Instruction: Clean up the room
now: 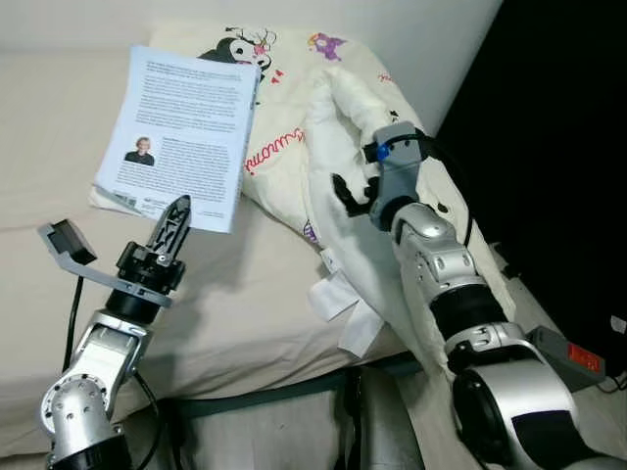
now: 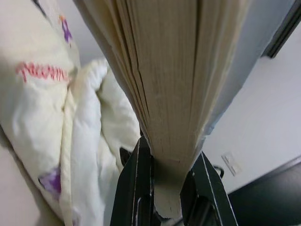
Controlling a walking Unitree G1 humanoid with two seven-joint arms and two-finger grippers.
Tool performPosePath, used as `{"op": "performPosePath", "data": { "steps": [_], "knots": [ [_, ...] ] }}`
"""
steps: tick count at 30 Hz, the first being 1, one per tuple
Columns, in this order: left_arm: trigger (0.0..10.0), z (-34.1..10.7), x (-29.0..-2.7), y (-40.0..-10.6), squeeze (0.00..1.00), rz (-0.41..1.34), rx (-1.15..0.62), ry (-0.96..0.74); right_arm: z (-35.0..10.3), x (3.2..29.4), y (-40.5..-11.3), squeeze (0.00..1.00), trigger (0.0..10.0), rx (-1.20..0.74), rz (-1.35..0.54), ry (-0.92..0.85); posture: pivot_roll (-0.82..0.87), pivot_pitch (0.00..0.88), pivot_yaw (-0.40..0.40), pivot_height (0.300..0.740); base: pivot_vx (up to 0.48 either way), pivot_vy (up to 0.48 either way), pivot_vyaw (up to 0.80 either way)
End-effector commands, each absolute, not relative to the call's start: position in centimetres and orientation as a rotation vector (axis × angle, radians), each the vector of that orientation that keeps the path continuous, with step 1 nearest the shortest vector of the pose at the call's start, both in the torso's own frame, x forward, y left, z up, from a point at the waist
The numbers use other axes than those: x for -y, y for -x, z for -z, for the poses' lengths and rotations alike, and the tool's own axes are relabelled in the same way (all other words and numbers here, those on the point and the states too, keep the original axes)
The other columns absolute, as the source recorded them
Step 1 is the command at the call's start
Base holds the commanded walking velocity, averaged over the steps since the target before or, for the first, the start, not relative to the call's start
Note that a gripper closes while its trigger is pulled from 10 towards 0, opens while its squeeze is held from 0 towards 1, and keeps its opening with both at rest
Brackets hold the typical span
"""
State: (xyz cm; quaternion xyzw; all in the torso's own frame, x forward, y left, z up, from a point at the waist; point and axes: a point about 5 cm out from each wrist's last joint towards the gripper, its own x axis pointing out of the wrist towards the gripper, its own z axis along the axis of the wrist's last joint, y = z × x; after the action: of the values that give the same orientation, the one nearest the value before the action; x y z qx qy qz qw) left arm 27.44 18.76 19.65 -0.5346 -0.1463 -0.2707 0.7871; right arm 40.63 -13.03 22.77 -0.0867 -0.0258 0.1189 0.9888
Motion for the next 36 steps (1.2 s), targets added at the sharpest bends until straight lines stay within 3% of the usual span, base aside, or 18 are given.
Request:
{"op": "performPosePath", "data": {
  "steps": [1, 8, 14, 15, 17, 18, 19, 26, 27, 29, 30, 31, 36],
  "knots": [
    [0.0, -20.2, -18.1, -27.0, 0.0, 0.628, 0.326, 1.15, -22.2, 13.7, -40.5, 1.0, 10.0, 0.032, -0.215, 0.195, -0.02, 0.115, -0.08, 0.342, 0.0, 0.0, 0.0],
    [0.0, -20.3, -17.5, -27.9, 0.0, 0.647, 0.317, 1.153, -29.3, 11.6, -37.9, 1.0, 10.0, 0.448, -0.438, 0.135, -0.05, 0.09, -0.063, 0.342, 0.0, 0.0, 0.0],
    [0.0, -20.4, -17.3, -28.0, 0.0, 0.655, 0.318, 1.156, -30.3, 12.4, -38.1, 1.0, 10.0, 0.45, -0.346, 0.203, -0.06, 0.085, -0.061, 0.342, 0.0, 0.0, 0.0],
    [0.0, -20.2, -17.3, -27.9, 0.0, 0.647, 0.315, 1.156, -28.5, 14.8, -39.3, 1.0, 10.0, 0.31, -0.166, 0.237, -0.06, 0.084, -0.064, 0.342, 0.0, 0.0, 0.0],
    [0.0, -20.1, -17.3, -27.8, 0.0, 0.643, 0.313, 1.155, -27.6, 15.6, -39.7, 1.0, 10.0, 0.25, -0.113, 0.229, -0.06, 0.085, -0.063, 0.342, 0.0, 0.0, 0.0],
    [0.0, -20.1, -17.3, -27.8, 0.0, 0.635, 0.312, 1.15, -26.3, 16.3, -39.8, 0.95, 10.0, 0.191, -0.092, 0.191, -0.06, 0.087, -0.062, 0.342, 0.0, 0.0, 0.0],
    [0.0, -20.1, -17.3, -27.7, 0.0, 0.629, 0.312, 1.147, -25.4, 16.6, -39.9, 0.0, 10.0, 0.158, -0.087, 0.164, -0.05, 0.089, -0.063, 0.342, 0.0, 0.0, 0.0],
    [0.0, -19.5, -18.3, -28.4, 0.0, 0.476, 0.286, 1.053, -20.9, 16.3, -39.7, 0.0, 10.0, 0.004, -0.153, -0.001, -0.05, 0.108, -0.06, 0.342, 0.0, 0.0, 0.0],
    [3.0, -19.5, -18.5, -28.6, 0.0, 0.449, 0.282, 1.035, -20.3, 16.0, -39.7, 0.0, 10.0, -0.016, -0.166, -0.019, -0.04, 0.114, -0.06, 0.342, 0.0, 0.0, 0.0],
    [3.0, -19.5, -18.5, -28.6, 0.0, 0.449, 0.282, 1.035, -20.3, 16.0, -39.7, 0.0, 10.0, -0.016, -0.166, -0.019, -0.04, 0.114, -0.06, 0.342, 0.0, 0.0, 0.0],
    [7.8, -19.5, -18.6, -28.7, 0.0, 0.426, 0.275, 1.011, -19.6, 15.5, -39.7, 0.0, 10.0, -0.049, -0.203, -0.027, -0.04, 0.119, -0.059, 0.342, 0.0, 0.0, 0.0],
    [10.0, -19.6, -18.7, -28.7, 0.0, 0.408, 0.27, 0.991, -18.9, 14.7, -39.5, 0.0, 10.0, -0.078, -0.249, -0.024, -0.03, 0.13, -0.06, 0.342, 0.0, 0.0, 0.0],
    [10.0, -19.5, -18.8, -28.5, 0.0, 0.375, 0.253, 0.953, -17.6, 13.2, -39.2, 0.0, 10.0, -0.135, -0.299, -0.011, -0.02, 0.153, -0.056, 0.342, 0.0, 0.0, 0.0]
  ]
}}
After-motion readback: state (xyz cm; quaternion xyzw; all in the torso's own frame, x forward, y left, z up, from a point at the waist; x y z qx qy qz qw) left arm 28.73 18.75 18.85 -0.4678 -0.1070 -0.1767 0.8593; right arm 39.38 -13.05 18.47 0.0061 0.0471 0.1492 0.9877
